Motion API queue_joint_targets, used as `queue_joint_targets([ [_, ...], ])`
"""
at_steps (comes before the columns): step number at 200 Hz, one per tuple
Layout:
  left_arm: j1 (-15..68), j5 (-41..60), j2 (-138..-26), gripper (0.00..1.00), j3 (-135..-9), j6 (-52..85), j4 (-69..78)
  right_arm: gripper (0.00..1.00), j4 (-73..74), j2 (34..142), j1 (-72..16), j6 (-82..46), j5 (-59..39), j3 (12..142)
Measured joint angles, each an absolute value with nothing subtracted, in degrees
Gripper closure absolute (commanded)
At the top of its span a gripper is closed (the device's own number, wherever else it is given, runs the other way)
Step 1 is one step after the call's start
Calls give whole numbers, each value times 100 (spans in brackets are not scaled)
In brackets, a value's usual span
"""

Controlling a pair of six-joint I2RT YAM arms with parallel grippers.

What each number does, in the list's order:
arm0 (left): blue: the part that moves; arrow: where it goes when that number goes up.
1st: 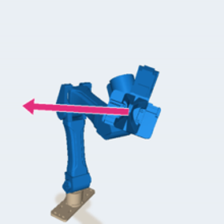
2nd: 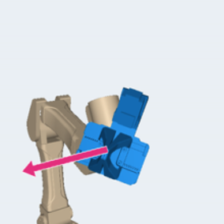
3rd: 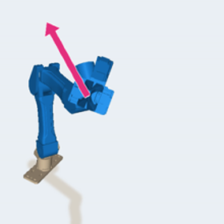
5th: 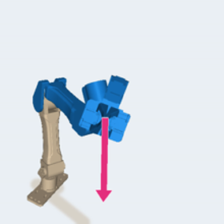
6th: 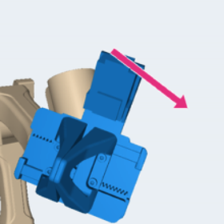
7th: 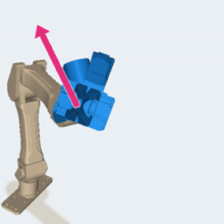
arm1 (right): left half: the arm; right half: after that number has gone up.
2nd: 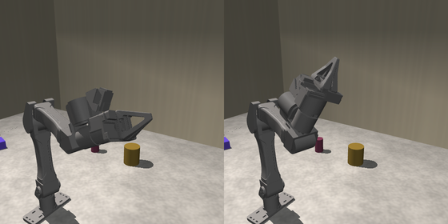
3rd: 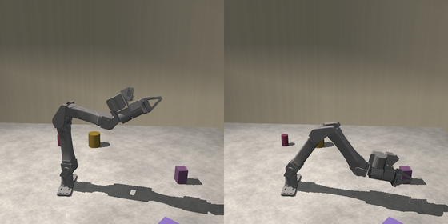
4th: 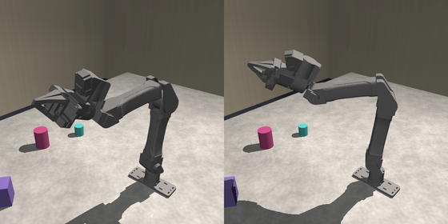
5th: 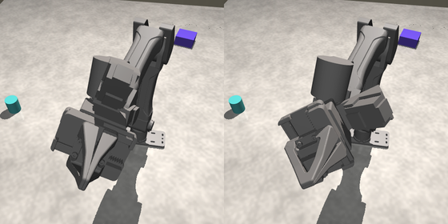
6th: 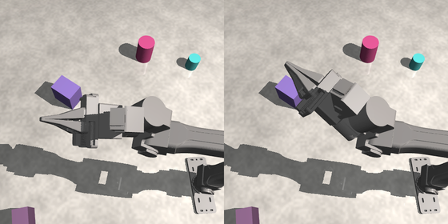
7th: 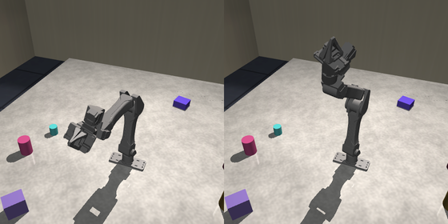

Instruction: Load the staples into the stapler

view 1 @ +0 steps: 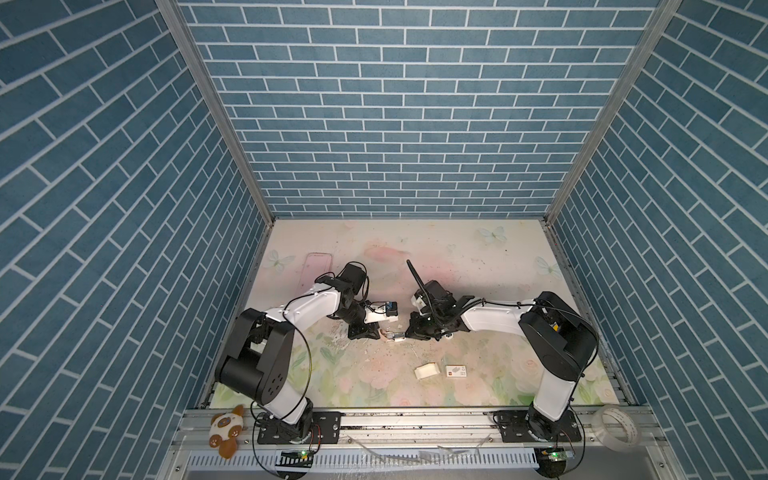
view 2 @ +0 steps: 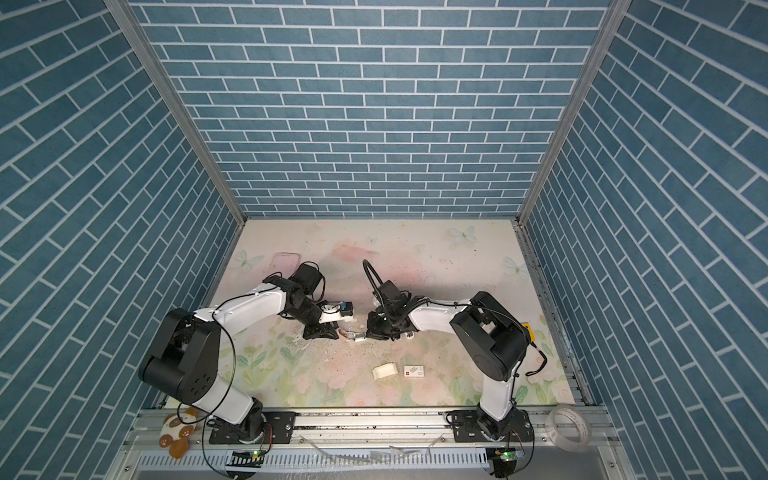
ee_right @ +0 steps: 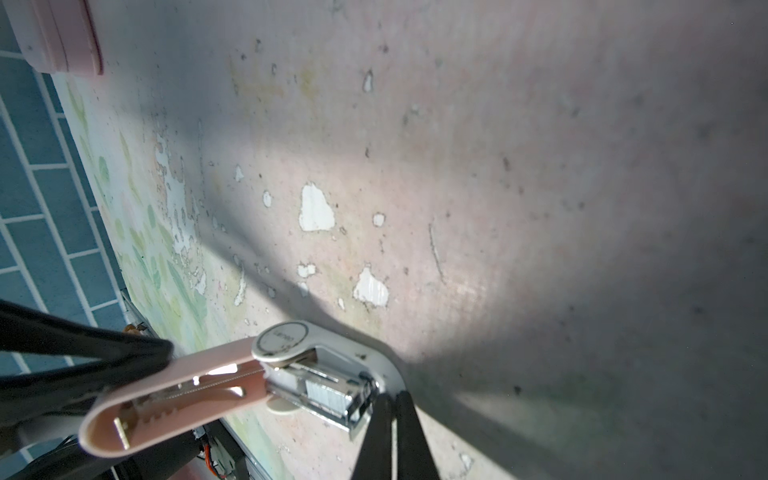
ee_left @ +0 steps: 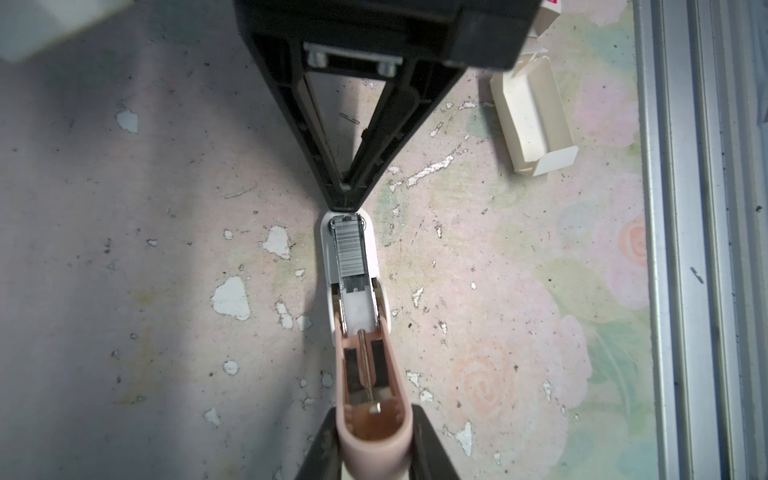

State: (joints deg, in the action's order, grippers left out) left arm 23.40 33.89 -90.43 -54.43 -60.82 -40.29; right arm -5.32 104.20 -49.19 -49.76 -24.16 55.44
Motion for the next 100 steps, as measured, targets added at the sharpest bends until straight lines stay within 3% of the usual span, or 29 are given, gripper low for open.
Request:
queue_joint_targets([
  [100, 2390, 3409, -9037, 74, -5454, -5964, -3946, 95, -528, 10422, -4910, -4976, -2432, 5544],
])
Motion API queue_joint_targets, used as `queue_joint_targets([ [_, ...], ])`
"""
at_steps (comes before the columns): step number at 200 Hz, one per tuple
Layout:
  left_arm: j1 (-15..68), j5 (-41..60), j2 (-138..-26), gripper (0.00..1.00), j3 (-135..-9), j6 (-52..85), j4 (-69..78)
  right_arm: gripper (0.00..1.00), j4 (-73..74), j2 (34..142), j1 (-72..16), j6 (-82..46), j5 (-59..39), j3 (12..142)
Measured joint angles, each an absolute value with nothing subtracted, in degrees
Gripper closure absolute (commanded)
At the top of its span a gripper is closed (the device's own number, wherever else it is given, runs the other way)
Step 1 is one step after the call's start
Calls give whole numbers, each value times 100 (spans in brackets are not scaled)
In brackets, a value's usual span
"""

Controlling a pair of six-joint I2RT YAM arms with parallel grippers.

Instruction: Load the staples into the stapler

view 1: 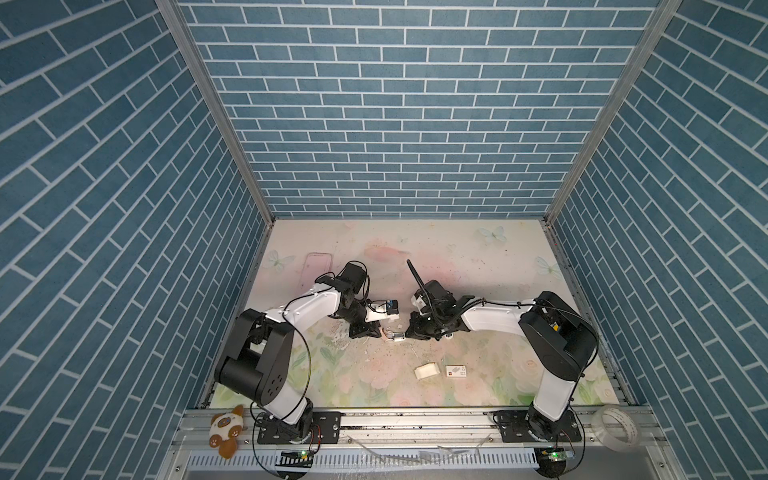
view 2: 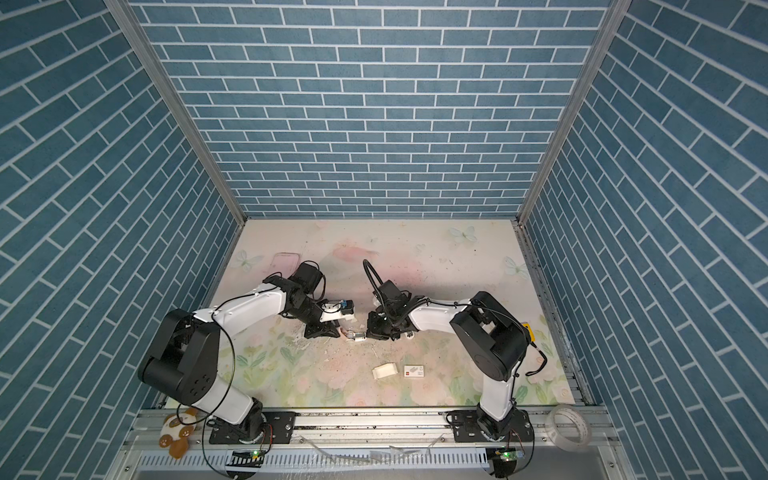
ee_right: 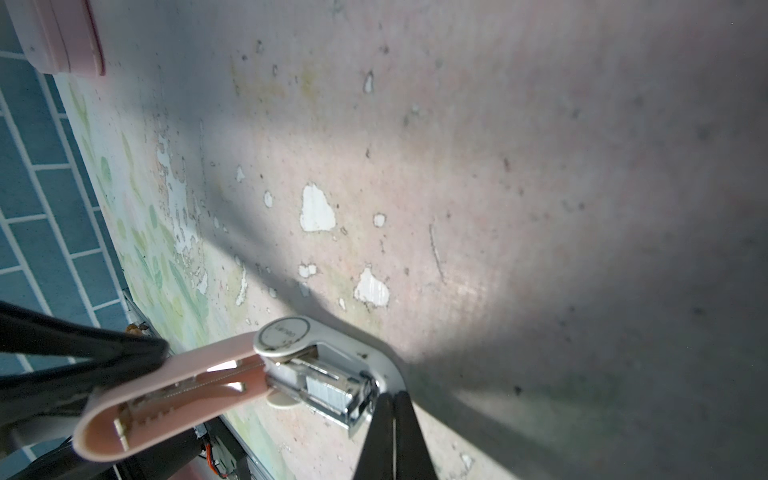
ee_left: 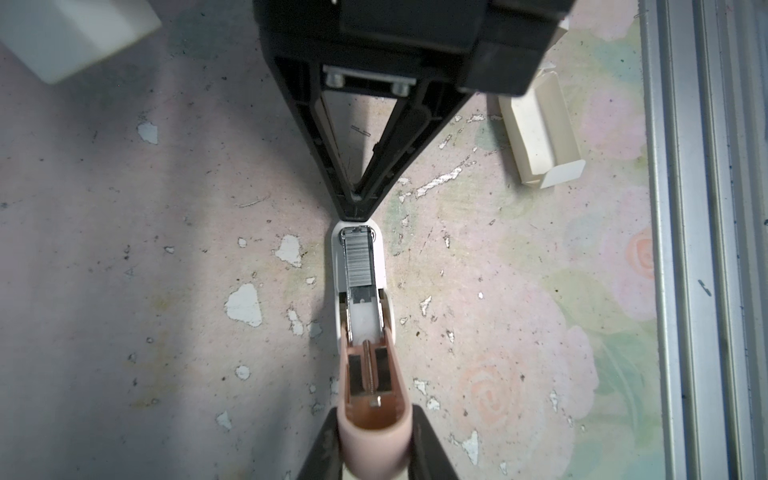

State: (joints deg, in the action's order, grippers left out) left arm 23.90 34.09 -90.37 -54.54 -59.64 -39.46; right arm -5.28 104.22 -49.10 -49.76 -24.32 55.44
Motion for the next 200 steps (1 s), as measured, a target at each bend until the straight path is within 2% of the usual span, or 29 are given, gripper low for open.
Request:
queue_joint_targets([
  [200, 2840, 3365, -9194, 74, -5677, -5813, -3763, 95, -390, 10414, -4901, -5078, -2432, 5481],
])
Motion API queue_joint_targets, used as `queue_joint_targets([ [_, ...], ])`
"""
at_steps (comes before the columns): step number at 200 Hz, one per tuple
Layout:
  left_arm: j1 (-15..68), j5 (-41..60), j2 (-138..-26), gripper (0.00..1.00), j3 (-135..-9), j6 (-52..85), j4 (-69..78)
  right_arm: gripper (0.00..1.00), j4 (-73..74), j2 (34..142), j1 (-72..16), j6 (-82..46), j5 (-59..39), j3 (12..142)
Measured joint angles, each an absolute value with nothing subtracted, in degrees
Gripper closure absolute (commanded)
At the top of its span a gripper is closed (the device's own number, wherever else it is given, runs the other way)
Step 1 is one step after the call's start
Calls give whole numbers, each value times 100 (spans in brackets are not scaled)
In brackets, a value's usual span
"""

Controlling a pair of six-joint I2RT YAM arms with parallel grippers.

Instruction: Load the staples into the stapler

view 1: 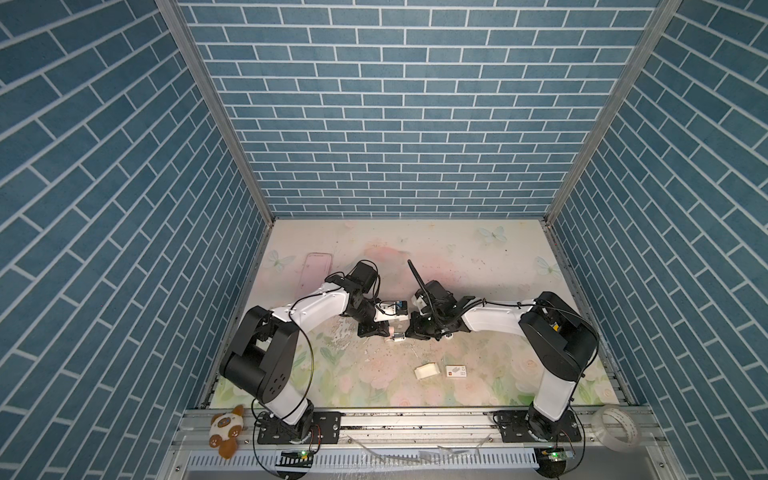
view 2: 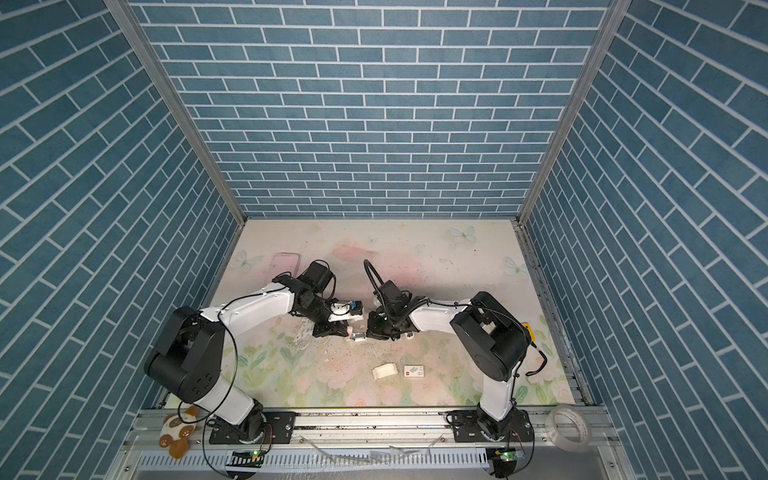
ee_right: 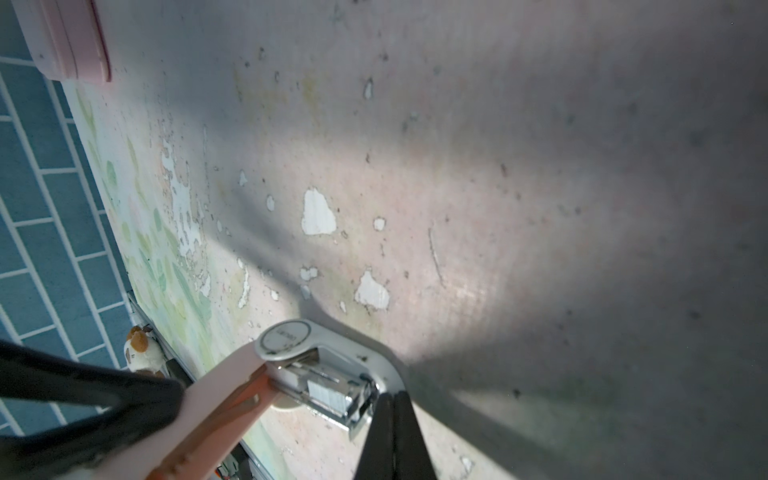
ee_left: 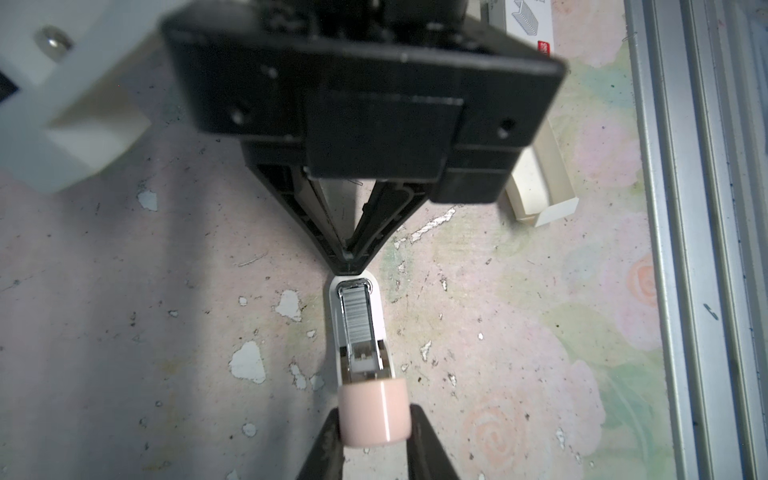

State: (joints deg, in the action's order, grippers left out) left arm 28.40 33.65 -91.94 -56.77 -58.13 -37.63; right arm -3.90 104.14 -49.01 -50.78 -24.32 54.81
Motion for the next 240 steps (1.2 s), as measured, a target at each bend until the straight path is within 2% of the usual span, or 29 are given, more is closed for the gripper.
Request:
queue_joint_targets([
  [240, 3225, 3002, -9548, 70, -5892, -5592, -3907, 95, 132, 10431, -4908, -5078, -2311, 5347],
])
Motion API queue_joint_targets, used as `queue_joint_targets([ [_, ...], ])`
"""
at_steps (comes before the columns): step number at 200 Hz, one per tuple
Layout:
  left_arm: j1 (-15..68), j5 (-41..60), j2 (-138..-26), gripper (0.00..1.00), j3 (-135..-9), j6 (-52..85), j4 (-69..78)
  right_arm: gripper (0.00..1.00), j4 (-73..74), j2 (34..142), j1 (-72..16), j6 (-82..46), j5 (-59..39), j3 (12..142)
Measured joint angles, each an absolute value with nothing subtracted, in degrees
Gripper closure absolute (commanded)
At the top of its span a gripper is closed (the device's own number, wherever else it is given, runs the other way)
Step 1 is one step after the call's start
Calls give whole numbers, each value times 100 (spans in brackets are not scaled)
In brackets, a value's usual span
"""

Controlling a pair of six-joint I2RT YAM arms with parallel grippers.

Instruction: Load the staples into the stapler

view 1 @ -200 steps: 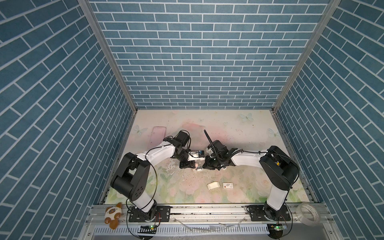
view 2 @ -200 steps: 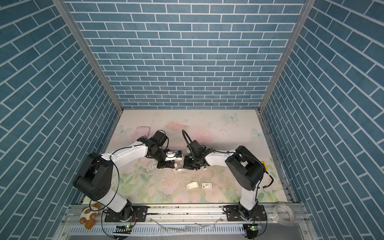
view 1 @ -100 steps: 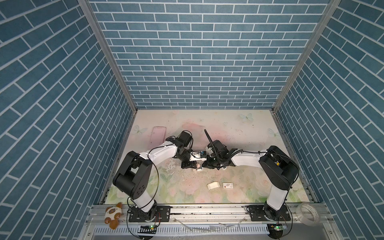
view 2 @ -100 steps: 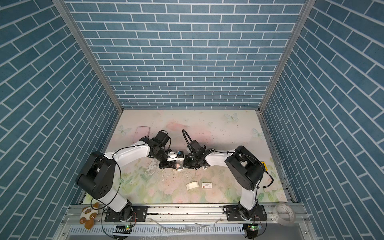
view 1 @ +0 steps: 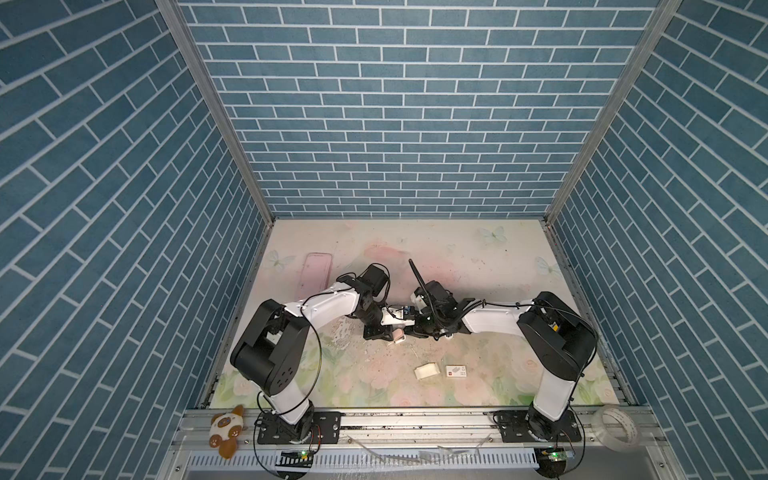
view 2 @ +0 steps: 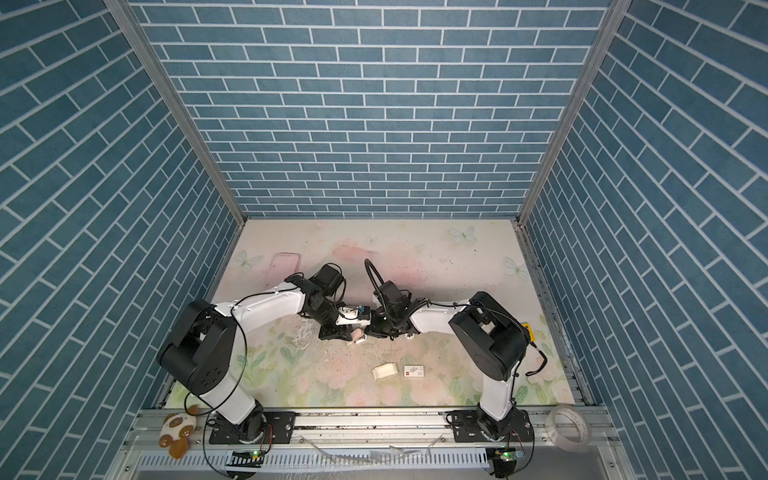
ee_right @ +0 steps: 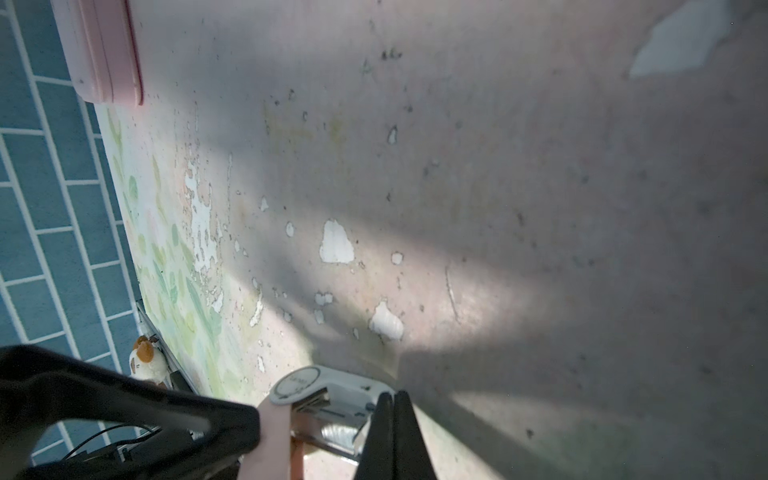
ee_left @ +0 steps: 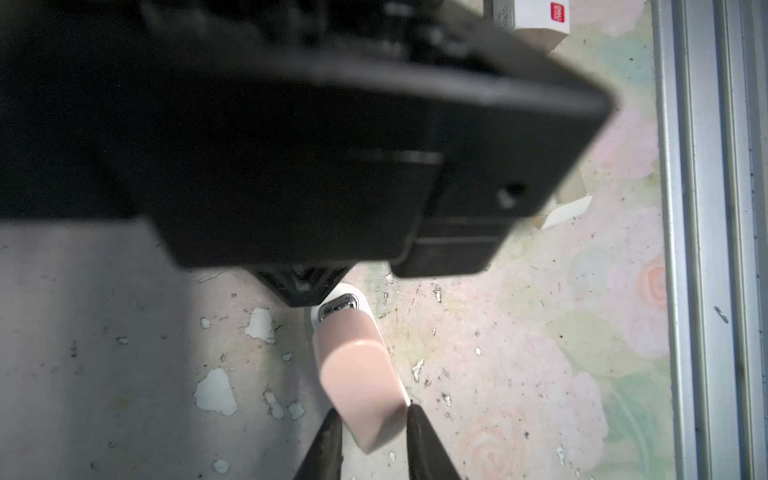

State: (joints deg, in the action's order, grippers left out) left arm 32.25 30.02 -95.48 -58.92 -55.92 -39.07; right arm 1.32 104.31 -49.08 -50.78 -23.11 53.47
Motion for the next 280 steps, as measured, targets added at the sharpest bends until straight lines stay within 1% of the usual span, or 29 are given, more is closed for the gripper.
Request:
queue_joint_targets([
  [83, 3229, 2978, -9478, 63, -6023, -5470, -4036, 95, 132, 10422, -4908, -5074, -2292, 5345],
  [157, 3232, 2985, -9236, 53, -6095, -5352, -4174, 94, -119, 10390, -4906, -5070, -2178, 5345],
  [186, 3245, 2982, -9236, 52, -6204, -5275, -4174, 94, -217, 10250, -4884, -5050, -2119, 5308],
  [243, 3299, 3011, -9247, 52, -6276, -4943, -4158, 95, -633, 9483, -4705, -4871, -1959, 5295],
  [280, 3299, 3074, -9247, 51, -6276, -4676, -4119, 95, -963, 9207, -4519, -4663, -1852, 5266],
])
